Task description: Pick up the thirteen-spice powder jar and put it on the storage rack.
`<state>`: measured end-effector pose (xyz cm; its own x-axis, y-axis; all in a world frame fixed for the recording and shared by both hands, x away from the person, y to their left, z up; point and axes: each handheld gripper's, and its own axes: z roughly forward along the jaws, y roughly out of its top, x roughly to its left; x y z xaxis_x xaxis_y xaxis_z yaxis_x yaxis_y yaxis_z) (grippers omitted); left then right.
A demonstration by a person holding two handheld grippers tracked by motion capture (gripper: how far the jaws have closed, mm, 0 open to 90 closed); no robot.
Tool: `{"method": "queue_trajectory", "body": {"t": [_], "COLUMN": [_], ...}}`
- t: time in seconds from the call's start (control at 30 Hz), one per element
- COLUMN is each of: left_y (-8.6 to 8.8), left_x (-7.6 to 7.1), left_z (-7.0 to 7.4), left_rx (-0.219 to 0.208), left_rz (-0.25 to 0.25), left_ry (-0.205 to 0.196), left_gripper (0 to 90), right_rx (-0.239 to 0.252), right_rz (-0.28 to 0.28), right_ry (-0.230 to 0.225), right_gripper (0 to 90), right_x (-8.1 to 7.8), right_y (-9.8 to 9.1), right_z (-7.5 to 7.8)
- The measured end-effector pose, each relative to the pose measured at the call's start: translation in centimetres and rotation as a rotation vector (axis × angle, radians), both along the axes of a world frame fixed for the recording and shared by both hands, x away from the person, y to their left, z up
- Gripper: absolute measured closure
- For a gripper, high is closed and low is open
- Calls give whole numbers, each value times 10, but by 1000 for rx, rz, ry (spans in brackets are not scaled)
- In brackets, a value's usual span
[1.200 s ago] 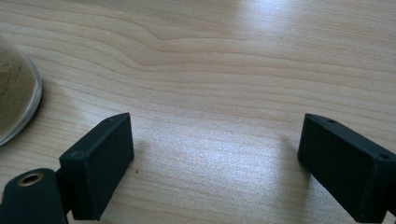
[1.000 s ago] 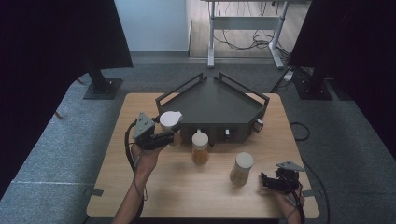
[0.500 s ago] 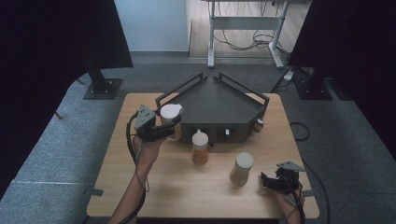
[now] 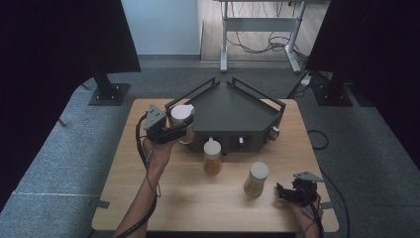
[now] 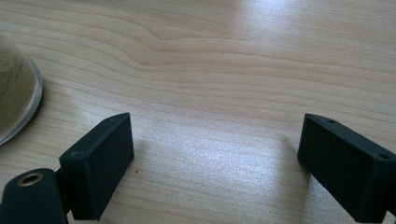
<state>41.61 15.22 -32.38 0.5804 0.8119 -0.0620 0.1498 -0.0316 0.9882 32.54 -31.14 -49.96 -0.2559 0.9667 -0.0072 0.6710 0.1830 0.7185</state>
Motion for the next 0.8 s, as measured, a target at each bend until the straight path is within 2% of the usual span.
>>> {"method": "queue_trajectory", "body": {"t": [0.57,0.8], "left_y": [-14,-18], "left_x": [20,30], "left_z": [10,10], "left_rx": [16,6], "left_rz": [6,6], "left_ry": [-18,-15], "left_gripper": [308,308], "right_rx": [0,1], "right_rz": [1,3], "right_ry": [1,1], "right_gripper": [99,99], "right_x": [-1,-1], "right_y": [0,0], "right_z": [0,0]}}
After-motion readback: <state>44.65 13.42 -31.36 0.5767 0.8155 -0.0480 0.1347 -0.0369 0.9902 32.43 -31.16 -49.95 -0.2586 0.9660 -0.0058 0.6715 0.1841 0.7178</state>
